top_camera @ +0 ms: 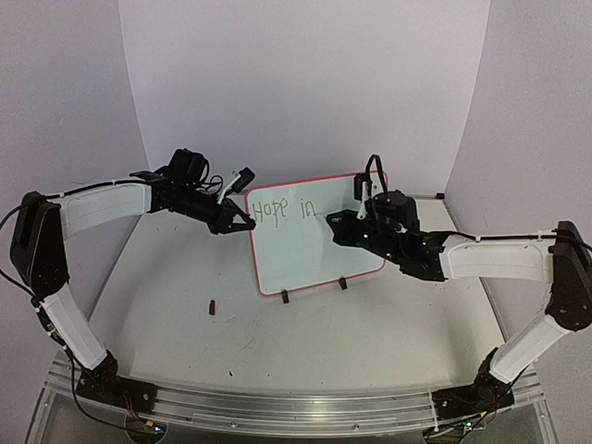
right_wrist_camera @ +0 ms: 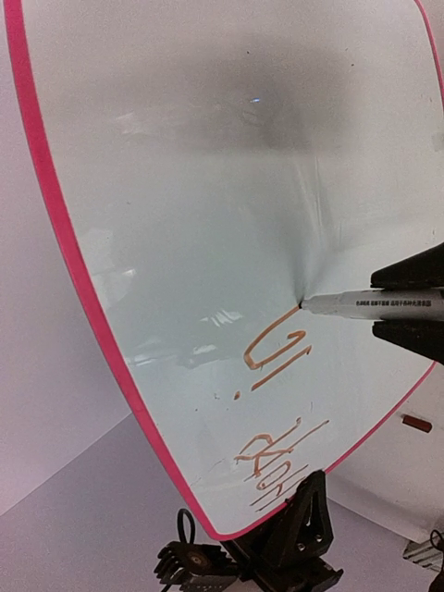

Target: Write a sentence on the whiteboard

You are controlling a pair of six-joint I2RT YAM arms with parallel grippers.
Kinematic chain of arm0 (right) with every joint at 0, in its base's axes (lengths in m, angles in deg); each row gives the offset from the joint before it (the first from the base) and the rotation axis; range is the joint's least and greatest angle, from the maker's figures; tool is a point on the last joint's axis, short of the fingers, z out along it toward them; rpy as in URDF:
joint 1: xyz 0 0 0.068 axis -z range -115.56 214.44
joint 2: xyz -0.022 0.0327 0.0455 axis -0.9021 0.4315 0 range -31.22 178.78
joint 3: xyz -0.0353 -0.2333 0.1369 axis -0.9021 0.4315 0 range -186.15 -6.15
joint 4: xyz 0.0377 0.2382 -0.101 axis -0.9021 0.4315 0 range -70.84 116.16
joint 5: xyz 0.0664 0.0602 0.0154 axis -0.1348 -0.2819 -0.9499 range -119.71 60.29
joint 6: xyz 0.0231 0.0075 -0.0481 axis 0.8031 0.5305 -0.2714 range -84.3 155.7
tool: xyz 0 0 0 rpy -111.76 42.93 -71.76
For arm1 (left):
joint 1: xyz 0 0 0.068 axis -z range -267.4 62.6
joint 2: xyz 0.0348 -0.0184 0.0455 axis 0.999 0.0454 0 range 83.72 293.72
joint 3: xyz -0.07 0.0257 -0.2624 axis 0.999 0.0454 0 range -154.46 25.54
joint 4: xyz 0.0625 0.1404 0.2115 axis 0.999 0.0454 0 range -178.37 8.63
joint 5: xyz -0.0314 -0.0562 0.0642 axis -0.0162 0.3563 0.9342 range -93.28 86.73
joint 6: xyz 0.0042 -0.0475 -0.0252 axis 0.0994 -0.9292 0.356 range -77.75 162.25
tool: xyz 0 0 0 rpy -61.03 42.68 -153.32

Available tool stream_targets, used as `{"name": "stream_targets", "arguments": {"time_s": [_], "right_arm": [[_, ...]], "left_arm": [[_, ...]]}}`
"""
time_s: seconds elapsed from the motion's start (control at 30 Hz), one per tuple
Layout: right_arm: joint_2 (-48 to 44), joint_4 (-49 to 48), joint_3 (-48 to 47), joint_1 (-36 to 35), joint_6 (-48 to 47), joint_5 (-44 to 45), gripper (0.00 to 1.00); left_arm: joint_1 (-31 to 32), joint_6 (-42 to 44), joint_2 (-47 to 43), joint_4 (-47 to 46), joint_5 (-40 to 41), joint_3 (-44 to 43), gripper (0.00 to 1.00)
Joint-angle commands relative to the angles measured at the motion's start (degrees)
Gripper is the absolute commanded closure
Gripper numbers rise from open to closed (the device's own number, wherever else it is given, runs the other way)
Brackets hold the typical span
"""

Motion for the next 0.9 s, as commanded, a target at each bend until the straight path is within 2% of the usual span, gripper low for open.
{"name": "stream_targets", "arguments": {"time_s": [0.0, 0.27, 0.57, 0.87], "right_arm": [[-1.73, -0.07, 0.37, 0.36, 0.44, 2.43, 1.00], [-5.51, 0.37, 0.57, 0.34, -0.89, 1.05, 1.00], [-11.14, 6.85, 0.74, 0.62, -3.44, -3.06, 1.00], [-15.22, 7.35, 4.72, 7.71, -3.79, -16.03, 1.00]], "left_arm": [[0.40, 3.33, 0.35, 2.98, 5.86, -0.24, 1.00], [0.37, 3.45, 0.33, 3.06, 6.25, -0.15, 1.00], [0.45, 3.46, -0.29, 3.15, 6.43, 0.11, 1.00], [0.85, 3.48, 0.09, 3.24, 6.66, 0.20, 1.00]]}}
